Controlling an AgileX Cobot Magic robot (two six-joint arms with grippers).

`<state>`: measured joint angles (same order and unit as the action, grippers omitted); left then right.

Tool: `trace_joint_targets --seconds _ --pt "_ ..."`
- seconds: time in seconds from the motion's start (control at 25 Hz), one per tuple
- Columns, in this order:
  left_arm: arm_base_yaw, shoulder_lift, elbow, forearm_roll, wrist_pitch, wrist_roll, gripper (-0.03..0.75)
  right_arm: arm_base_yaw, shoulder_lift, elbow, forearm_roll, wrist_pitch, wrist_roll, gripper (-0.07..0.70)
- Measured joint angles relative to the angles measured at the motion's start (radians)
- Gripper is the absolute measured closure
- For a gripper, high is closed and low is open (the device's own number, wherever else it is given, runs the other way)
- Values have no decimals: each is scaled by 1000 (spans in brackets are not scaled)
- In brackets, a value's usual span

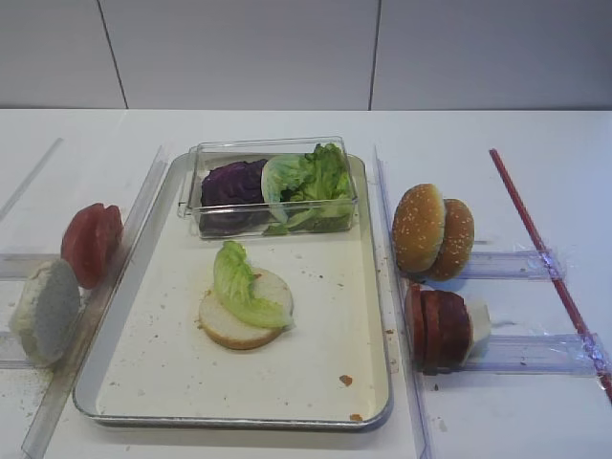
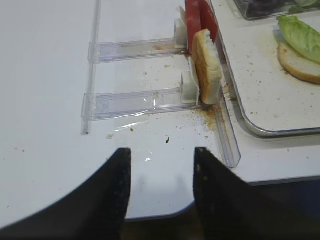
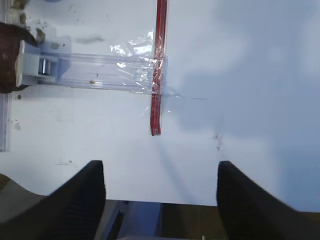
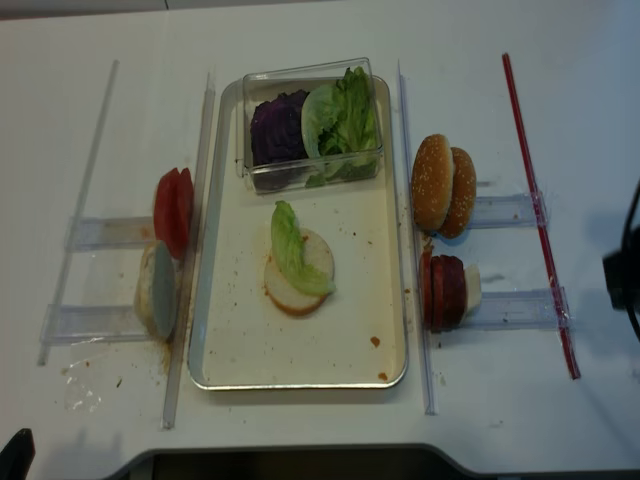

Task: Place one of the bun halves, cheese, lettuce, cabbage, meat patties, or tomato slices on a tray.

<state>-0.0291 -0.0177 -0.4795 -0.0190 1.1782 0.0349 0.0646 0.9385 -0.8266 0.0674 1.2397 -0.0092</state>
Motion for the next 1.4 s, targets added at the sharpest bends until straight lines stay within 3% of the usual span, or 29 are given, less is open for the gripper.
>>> trace_joint_targets --seconds 0.36,1.0,1.28,1.4 --pt "0 0 0 0 0 0 430 0 -294 100 -2 8 -71 136" --pt "0 0 0 0 0 0 430 -2 -876 289 -3 34 -89 137" --pt "0 0 0 0 -1 0 430 -2 -954 304 -2 41 -102 137" --pt "0 0 0 0 -1 0 430 -2 -956 318 -2 14 -106 137"
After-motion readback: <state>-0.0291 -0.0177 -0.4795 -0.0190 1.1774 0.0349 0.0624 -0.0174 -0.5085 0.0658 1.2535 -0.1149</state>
